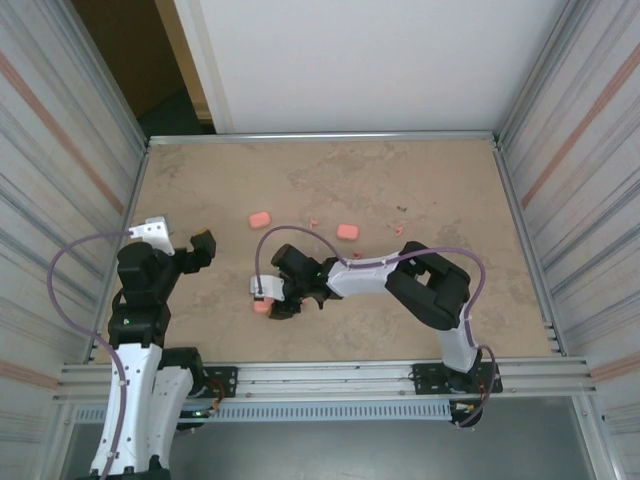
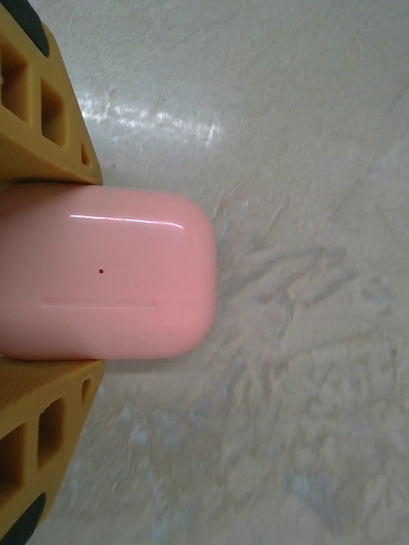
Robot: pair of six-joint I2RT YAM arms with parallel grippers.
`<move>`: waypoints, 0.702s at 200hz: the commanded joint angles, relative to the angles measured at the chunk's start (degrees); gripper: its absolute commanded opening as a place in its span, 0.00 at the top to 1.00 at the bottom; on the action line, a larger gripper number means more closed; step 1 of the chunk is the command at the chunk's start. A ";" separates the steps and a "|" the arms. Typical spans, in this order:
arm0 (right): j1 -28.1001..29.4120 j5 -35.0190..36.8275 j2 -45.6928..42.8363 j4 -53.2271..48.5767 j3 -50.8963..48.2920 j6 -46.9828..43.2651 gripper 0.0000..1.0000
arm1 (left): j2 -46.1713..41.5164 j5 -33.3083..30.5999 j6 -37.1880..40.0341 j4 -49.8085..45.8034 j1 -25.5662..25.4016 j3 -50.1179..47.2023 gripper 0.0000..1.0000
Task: Insert the wireless bluetooth earbuds into the charging case
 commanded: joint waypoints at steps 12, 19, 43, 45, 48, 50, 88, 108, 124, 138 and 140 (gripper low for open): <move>-1.33 1.03 -6.93 3.17 -1.86 -0.65 0.60 | 0.17 4.54 -1.18 3.47 0.40 0.53 0.01; -1.67 0.77 -8.04 3.34 -2.38 -0.94 0.60 | 0.64 5.99 -1.26 3.64 0.45 1.08 0.01; -3.62 0.11 -11.98 3.93 -4.23 -1.73 0.60 | 2.60 10.43 -2.02 4.21 0.44 3.63 0.01; -3.76 0.05 -12.33 3.91 -4.43 -1.82 0.60 | 2.74 10.78 -2.10 4.20 0.46 3.85 0.01; -4.04 0.01 -12.77 3.87 -4.61 -1.97 0.60 | 3.07 11.38 -2.15 4.27 0.42 4.18 0.01; -4.26 -0.04 -13.19 3.90 -4.81 -2.08 0.60 | 3.25 11.77 -2.18 4.32 0.44 4.40 0.01; -8.42 0.00 -19.98 3.73 -7.27 -3.72 0.60 | 6.70 21.32 -3.54 4.50 0.42 9.30 0.02; -10.81 0.52 -23.24 3.64 -8.48 -4.50 0.60 | 8.43 26.72 -4.41 4.45 0.42 11.39 0.02; -12.60 1.02 -25.80 3.62 -9.42 -4.87 0.60 | 10.23 31.51 -5.32 3.86 0.40 12.93 0.03; -13.95 1.74 -28.08 3.64 -10.18 -5.12 0.60 | 11.79 35.34 -6.33 3.59 0.42 13.97 0.03; -14.04 1.87 -28.35 3.64 -10.31 -5.17 0.60 | 12.00 36.06 -6.43 3.58 0.41 14.01 0.03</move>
